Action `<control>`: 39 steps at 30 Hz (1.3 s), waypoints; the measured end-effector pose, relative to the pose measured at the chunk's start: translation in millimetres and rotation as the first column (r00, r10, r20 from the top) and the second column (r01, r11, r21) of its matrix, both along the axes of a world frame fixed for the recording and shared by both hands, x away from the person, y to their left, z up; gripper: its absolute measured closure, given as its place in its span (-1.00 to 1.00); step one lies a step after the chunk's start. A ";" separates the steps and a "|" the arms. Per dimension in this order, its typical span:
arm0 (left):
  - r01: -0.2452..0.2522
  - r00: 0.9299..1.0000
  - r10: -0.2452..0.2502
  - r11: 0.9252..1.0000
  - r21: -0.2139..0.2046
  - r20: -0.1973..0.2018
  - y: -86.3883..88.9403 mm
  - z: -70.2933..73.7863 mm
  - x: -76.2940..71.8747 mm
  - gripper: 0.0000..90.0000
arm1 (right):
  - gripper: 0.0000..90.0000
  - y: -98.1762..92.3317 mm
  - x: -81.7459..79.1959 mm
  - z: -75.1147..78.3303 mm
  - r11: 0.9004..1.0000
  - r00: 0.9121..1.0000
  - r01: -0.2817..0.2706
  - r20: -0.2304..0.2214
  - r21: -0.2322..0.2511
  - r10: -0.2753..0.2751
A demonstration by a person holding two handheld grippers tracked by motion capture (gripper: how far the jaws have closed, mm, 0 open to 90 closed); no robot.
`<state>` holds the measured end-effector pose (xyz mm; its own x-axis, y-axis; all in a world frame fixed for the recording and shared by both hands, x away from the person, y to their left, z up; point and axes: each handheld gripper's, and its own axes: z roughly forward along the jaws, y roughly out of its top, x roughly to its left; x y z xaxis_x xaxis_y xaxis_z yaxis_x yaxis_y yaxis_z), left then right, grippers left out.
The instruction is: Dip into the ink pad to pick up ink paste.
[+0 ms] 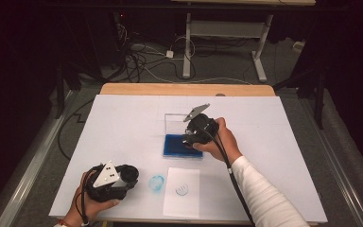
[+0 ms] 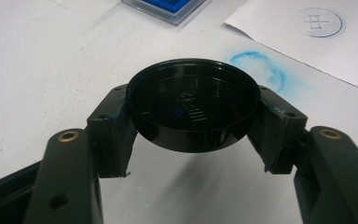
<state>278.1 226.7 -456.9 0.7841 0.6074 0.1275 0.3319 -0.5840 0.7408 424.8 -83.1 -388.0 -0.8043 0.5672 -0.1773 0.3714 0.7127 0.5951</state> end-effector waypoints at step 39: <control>0.016 1.000 -0.016 1.000 0.021 -0.008 -2.8 -1.4 -1.2 -0.18 | 0.27 -6.9 0.6 -29.2 1.000 1.000 0.001 -0.014 -0.005 -0.001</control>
